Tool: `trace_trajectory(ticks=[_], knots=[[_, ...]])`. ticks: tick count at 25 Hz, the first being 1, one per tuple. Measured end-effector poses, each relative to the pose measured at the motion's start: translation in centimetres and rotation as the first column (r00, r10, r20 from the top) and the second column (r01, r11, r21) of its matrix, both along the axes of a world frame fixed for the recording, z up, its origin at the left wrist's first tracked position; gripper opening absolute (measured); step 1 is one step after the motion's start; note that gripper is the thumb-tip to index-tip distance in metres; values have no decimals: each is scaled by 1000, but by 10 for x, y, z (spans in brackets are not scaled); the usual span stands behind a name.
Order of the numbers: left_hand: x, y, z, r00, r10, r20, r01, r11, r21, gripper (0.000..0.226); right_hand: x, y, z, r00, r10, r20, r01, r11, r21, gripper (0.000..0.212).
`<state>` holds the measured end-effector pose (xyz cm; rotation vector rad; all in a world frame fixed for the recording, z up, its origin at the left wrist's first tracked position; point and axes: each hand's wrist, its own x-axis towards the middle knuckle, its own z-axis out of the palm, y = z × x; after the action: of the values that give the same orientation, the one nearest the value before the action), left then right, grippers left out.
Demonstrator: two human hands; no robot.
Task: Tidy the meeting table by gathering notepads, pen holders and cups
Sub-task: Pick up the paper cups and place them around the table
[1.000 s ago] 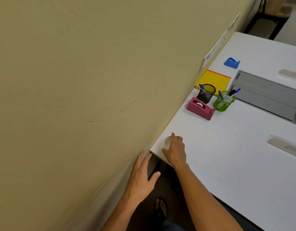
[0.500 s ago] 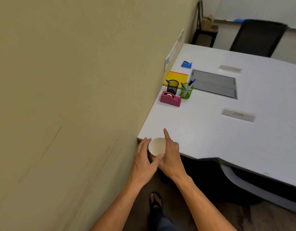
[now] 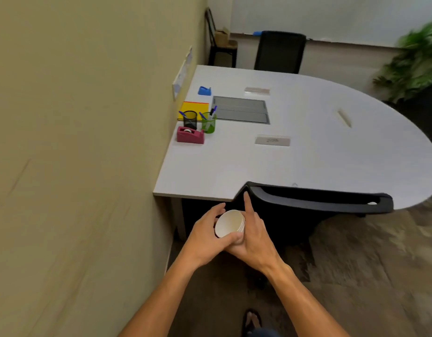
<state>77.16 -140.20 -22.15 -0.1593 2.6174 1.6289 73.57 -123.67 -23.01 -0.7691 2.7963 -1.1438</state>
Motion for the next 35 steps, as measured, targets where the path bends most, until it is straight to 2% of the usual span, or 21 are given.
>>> trace_trajectory(ticks=[2,5,10,13,18,24,35], knots=[[-1,26,2,993,-118,5,118,993,-22,88,9,34,2,999,-33,-15,33,999,3,126],[1,60,8,977,-212,-7,212,977,-13,81,17,74,4,999,-37,28,37,999,2,126],[-3,133,9,954,-300,-14,300,953,45,75,35,151,6,989,-137,57,133,989,65,125],[-8,204,11,924,-383,-11,382,924,-24,74,42,223,7,971,-203,128,197,979,56,122],[-15,313,13,920,-391,-16,389,917,-85,69,39,331,16,967,-162,198,148,986,81,118],[-36,434,13,912,-409,9,408,907,-109,60,24,456,35,970,-140,197,109,980,164,115],[-107,545,21,839,-542,49,541,820,-190,52,-28,568,27,957,-225,182,181,956,231,102]])
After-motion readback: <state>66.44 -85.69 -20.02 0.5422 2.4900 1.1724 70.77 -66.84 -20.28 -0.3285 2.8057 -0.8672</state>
